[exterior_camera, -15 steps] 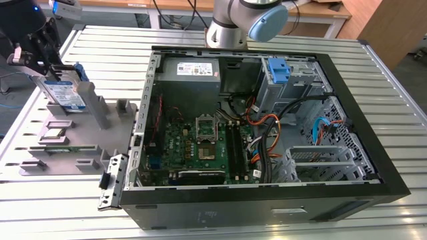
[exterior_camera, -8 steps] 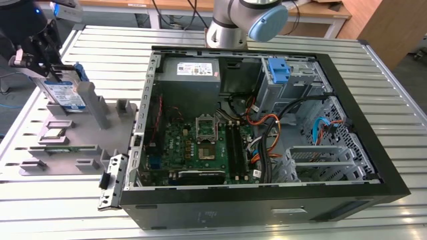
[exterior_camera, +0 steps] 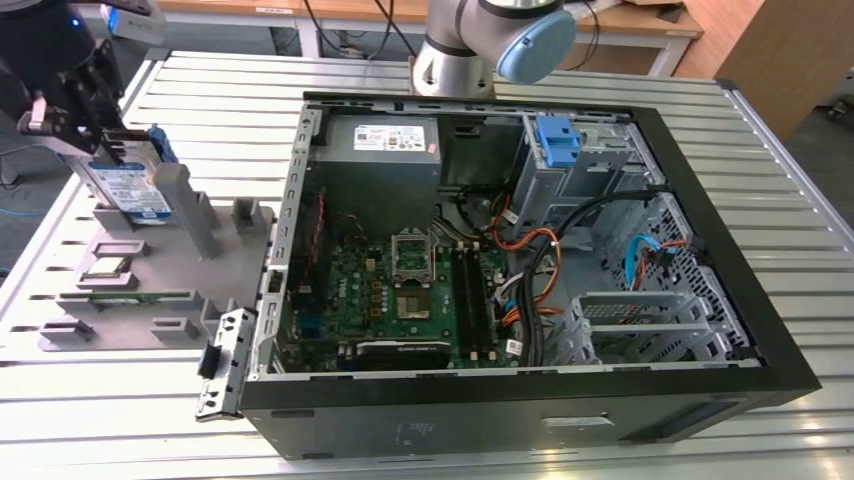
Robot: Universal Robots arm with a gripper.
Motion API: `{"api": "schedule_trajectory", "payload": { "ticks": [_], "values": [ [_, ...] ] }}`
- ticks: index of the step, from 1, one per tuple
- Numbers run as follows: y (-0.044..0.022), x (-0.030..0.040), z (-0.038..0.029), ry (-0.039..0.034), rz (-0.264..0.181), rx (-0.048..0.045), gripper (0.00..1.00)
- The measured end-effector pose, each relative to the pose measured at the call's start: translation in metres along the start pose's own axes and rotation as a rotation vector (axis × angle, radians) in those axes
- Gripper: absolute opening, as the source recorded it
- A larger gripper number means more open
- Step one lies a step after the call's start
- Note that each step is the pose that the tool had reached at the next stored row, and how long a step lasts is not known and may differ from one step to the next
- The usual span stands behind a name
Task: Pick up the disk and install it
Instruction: 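Pick up the disk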
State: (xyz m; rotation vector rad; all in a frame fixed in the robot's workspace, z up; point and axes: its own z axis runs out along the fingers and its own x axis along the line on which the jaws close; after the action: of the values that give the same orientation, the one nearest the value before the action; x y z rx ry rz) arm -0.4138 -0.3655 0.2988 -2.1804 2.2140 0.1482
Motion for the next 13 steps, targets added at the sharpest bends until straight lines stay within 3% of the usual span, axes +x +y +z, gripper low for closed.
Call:
{"api": "schedule_trajectory", "payload": {
  "ticks": [13],
  "values": [
    [0.0000,-0.0003,-0.0024,0.0002,0.000,0.0000,0.43]
  ]
}}
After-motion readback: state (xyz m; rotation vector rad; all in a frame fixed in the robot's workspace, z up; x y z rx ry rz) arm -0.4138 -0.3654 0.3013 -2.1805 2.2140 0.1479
